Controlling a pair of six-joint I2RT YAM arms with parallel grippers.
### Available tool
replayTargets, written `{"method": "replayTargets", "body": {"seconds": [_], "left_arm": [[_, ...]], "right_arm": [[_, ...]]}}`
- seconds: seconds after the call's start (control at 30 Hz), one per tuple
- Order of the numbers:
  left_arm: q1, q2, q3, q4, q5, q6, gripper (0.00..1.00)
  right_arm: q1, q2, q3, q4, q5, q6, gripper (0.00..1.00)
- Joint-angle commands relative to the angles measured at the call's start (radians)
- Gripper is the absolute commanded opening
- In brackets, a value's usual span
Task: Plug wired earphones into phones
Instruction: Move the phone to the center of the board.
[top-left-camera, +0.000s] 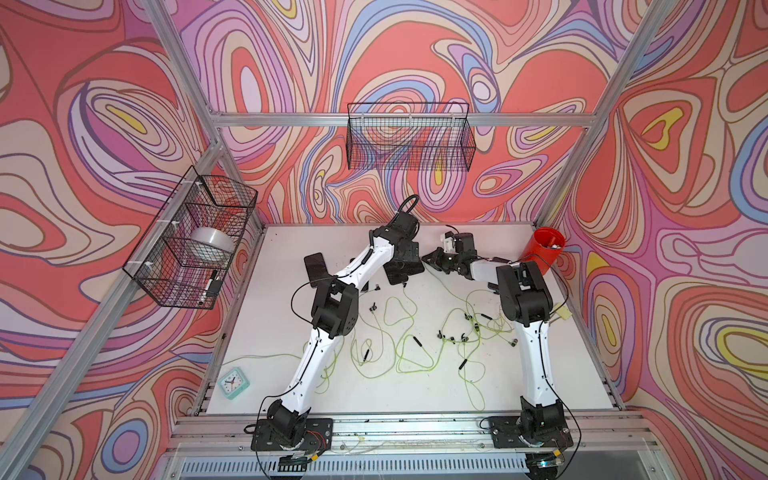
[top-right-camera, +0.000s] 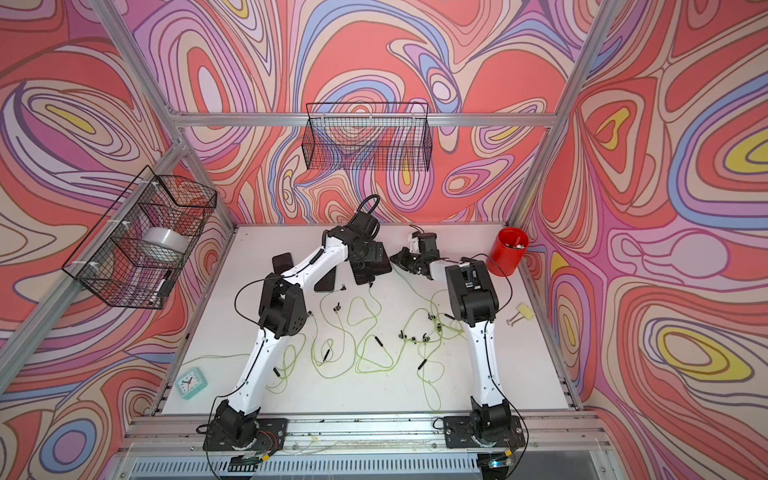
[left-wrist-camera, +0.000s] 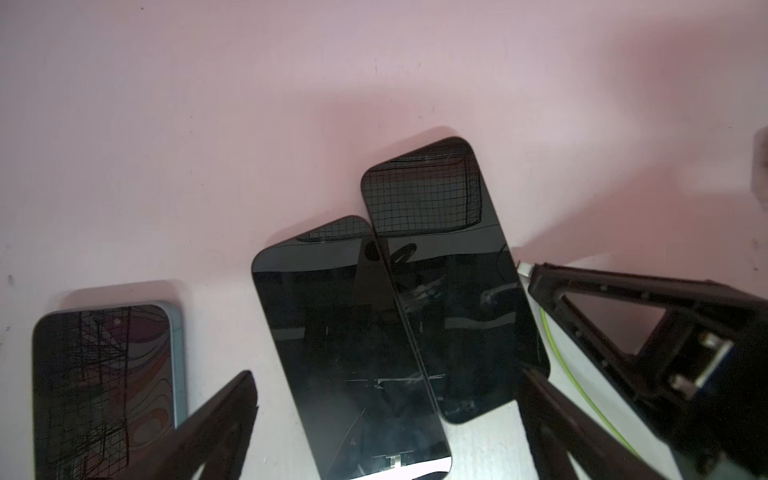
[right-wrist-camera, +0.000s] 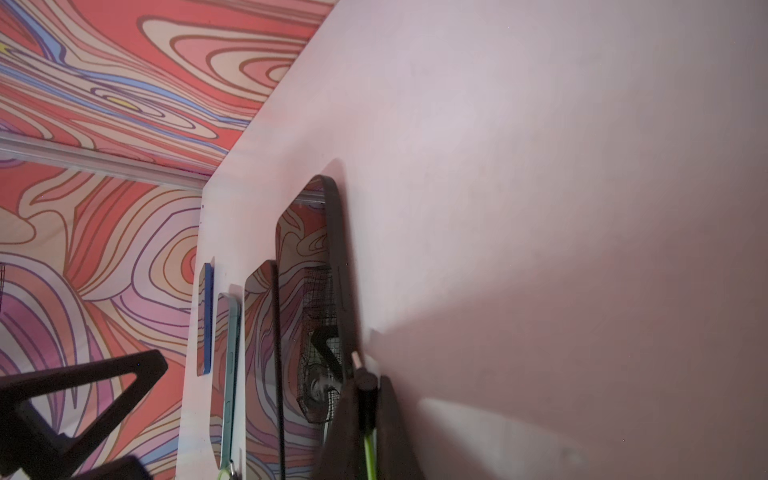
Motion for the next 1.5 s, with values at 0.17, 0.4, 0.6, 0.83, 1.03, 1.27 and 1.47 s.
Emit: {"method": "replayTargets", "body": {"seconds": [0.17,0.4,0.6,0.83,1.03,1.27,1.47], "left_arm": [[0.015,0.041,-0.034,-0.081,-0.087,0.028,1.0],[0.031,0.032,-0.053,-0.104,-0.079,0.049,0.97],[0.035,-0.119,-0.198,-0.072,-0.143,0.129,1.0],[0.122,-0.214,-0.338,-0.101,-0.053,0.114,1.0],[0.163,-0.164,-0.317,-0.131,-0.001,0.122,1.0],[0.188,-0.119,-0.295,-0.139,0.033,0.12,1.0],[0.197,-0.115,-0.33,-0.157,-0.002,0.105,1.0]], "right_arm": [[0.068,0.054,-0.111,-0.047,-0.003,0.061,0.03],[0.101,0.004,-0.181,-0.012,-0.022,0.073,0.03],[0.098,-0.05,-0.189,-0.089,0.018,0.015,0.03],[0.098,-0.128,-0.217,-0.145,0.06,-0.035,0.03],[0.096,-0.19,-0.255,-0.182,0.078,-0.07,0.03],[0.089,-0.242,-0.31,-0.191,0.099,-0.083,0.03],[0.084,-0.256,-0.318,-0.194,0.104,-0.085,0.03]]}}
